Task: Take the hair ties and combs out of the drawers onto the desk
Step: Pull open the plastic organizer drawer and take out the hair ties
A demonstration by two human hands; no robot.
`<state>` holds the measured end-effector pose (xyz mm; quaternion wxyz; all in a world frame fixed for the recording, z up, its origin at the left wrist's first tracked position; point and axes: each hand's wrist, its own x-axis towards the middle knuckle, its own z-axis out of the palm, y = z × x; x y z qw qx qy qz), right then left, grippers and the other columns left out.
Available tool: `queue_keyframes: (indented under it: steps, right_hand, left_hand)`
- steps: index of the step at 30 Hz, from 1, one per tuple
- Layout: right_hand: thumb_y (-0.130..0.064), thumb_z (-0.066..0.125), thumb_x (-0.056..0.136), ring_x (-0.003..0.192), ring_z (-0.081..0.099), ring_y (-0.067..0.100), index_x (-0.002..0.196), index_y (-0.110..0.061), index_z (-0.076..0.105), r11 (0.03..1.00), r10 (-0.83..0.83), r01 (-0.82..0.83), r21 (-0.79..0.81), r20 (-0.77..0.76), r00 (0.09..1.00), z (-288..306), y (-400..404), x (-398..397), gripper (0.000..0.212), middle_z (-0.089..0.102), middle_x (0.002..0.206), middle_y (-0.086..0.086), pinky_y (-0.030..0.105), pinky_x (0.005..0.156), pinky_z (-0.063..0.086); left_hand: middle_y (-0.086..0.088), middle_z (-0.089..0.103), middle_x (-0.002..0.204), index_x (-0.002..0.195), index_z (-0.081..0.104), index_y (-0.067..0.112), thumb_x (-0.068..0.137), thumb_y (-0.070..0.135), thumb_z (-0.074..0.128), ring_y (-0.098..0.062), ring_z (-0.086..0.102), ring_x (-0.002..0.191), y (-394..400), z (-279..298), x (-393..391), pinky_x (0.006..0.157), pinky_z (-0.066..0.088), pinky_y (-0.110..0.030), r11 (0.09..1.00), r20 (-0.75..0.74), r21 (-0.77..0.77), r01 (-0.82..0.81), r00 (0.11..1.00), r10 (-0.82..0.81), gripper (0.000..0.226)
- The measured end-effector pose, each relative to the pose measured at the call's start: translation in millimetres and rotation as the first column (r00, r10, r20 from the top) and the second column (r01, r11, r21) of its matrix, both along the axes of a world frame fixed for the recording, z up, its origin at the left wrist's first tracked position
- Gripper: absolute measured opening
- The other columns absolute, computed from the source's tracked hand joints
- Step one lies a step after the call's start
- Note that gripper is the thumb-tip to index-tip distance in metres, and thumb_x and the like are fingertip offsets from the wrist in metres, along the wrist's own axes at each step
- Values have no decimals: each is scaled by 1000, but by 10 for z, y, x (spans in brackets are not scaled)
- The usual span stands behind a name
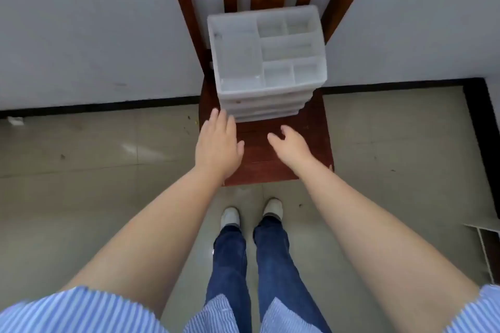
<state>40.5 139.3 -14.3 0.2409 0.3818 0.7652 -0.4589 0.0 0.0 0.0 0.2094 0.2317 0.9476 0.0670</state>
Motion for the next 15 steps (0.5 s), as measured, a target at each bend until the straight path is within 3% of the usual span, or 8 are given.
queue_keyframes:
  steps: [2,4,6,7,8,9,12,15]
  right_hand:
    - [-22,48,95,135,36,28,141,-3,31,967,-209,197,-160,-59,976,-186,96,-254,52,37,148,15,35,112,30]
    - [-17,50,95,135,36,26,143,-8,27,814,-463,418,-404,-14,886,-273,163,-517,54,38,147,12,38,115,29]
    - [-7,49,95,130,42,26,131,-5,41,514,-689,584,-629,103,718,-344,208,-704,37,52,128,12,42,115,29]
    - [0,46,94,121,49,25,111,-1,51,368,-762,616,-696,154,629,-374,224,-769,18,57,108,11,42,114,30]
    - [4,42,93,111,54,25,91,-1,53,210,-822,637,-742,218,526,-394,229,-810,13,54,92,9,42,111,33]
    - [6,39,93,101,56,24,79,-3,51,110,-844,642,-759,269,463,-405,234,-822,21,51,86,8,40,107,37]
    - [0,42,93,83,55,19,75,-7,52,32,-853,610,-792,297,430,-431,227,-720,22,52,85,8,39,95,38]
    - [-7,43,95,79,54,19,71,-11,51,40,-839,638,-769,320,439,-433,205,-424,25,53,77,7,38,98,36]
  left_hand:
    - [-20,18,155,144,20,-1,95,27,46,-32,9,145,74,-140,-201,119,14,-42,998,-47,30,-50,998,51,62]
    - [-19,14,156,145,16,-1,97,26,42,-31,6,145,125,-240,-390,119,12,-42,998,-86,38,-49,995,52,61]
    - [-18,13,157,145,15,0,99,23,38,-33,5,145,152,-330,-494,119,10,-43,999,-88,41,-29,996,32,57]
    - [-18,14,156,145,16,-1,99,21,37,-34,5,145,143,-359,-522,119,10,-44,999,-98,37,-15,995,18,55]
    - [-19,16,156,144,18,-1,99,21,37,-35,6,144,134,-345,-538,118,10,-44,999,-98,41,-13,995,17,54]
    - [-19,17,155,144,19,-1,100,21,38,-36,6,144,125,-347,-543,118,11,-45,999,-96,35,-12,995,16,53]
    - [-19,16,156,145,18,0,100,22,37,-36,6,144,124,-329,-556,118,10,-45,1000,-73,28,-1,997,3,54]
    - [-16,13,157,145,15,1,100,22,35,-34,2,145,159,-288,-579,119,9,-44,1000,-33,14,-21,999,22,54]
